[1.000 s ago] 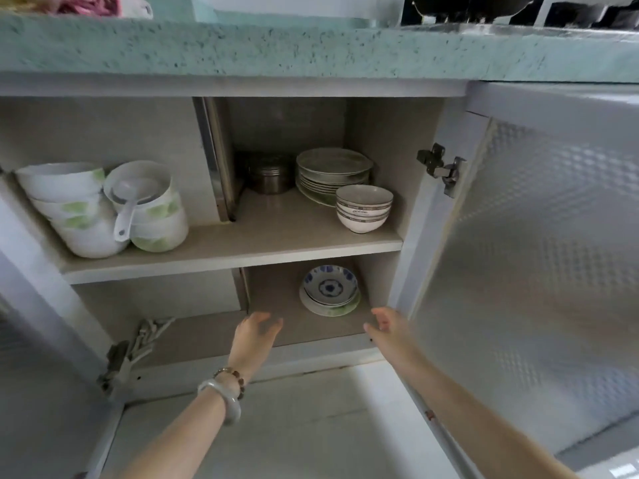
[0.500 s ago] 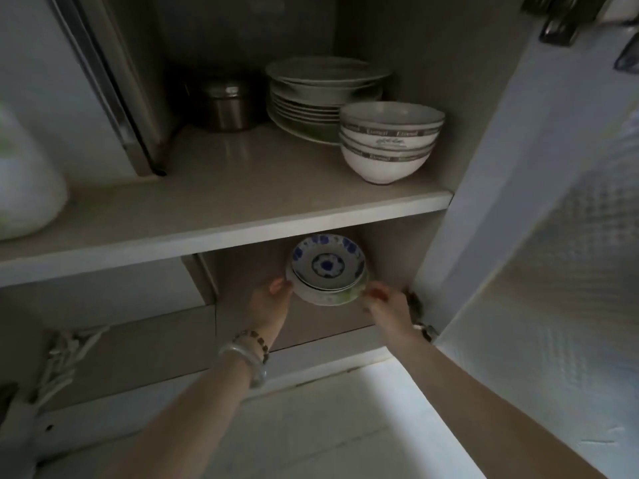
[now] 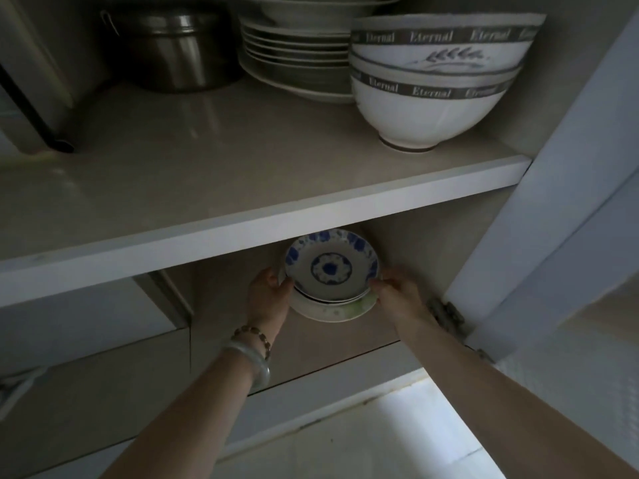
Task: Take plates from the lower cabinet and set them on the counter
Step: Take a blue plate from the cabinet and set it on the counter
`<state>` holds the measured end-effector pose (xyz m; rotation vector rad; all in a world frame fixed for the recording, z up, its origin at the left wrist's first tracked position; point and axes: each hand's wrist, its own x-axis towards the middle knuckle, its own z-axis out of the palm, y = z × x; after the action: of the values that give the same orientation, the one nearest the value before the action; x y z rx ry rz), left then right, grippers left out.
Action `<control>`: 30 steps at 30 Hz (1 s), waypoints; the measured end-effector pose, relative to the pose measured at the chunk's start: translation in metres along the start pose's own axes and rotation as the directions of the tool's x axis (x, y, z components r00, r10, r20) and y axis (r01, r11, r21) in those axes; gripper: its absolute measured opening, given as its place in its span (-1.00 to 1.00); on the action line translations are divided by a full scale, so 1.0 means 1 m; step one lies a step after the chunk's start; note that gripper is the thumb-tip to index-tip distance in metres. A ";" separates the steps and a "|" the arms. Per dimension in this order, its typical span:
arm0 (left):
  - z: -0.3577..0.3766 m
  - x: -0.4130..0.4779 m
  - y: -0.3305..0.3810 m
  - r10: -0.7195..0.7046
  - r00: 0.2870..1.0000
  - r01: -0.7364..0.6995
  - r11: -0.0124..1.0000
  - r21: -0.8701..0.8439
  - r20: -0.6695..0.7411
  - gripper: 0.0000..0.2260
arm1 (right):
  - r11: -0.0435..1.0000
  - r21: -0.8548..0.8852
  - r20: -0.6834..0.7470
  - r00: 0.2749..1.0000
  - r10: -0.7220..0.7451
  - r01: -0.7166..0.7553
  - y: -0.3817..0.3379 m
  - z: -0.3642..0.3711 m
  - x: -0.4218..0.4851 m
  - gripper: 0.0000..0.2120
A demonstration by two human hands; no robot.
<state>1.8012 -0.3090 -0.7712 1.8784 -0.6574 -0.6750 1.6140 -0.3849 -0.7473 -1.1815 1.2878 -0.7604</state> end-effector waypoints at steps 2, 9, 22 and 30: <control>0.009 0.010 -0.003 0.019 1.000 -0.019 1.000 0.011 0.010 -0.92 | 1.000 -0.013 0.011 1.000 -0.002 0.003 0.001 0.000 0.009 -0.79; 0.027 0.024 -0.004 0.042 0.998 -0.047 0.993 0.112 0.046 -0.80 | 0.992 -0.107 0.066 0.995 0.075 -0.068 -0.001 0.005 0.032 -0.67; 0.001 0.012 0.011 0.096 0.992 -0.090 0.993 -0.072 0.082 -0.67 | 0.994 0.003 0.090 0.990 0.113 -0.114 -0.010 0.013 0.017 -0.71; -0.036 -0.048 0.022 0.110 0.985 -0.076 0.969 -0.236 0.134 -0.73 | 0.970 0.199 0.063 0.990 0.130 -0.140 -0.012 0.012 -0.027 -0.88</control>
<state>1.7898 -0.2618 -0.7304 1.5851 -0.7245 -0.7981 1.6229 -0.3599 -0.7291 -0.9334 1.2054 -0.7394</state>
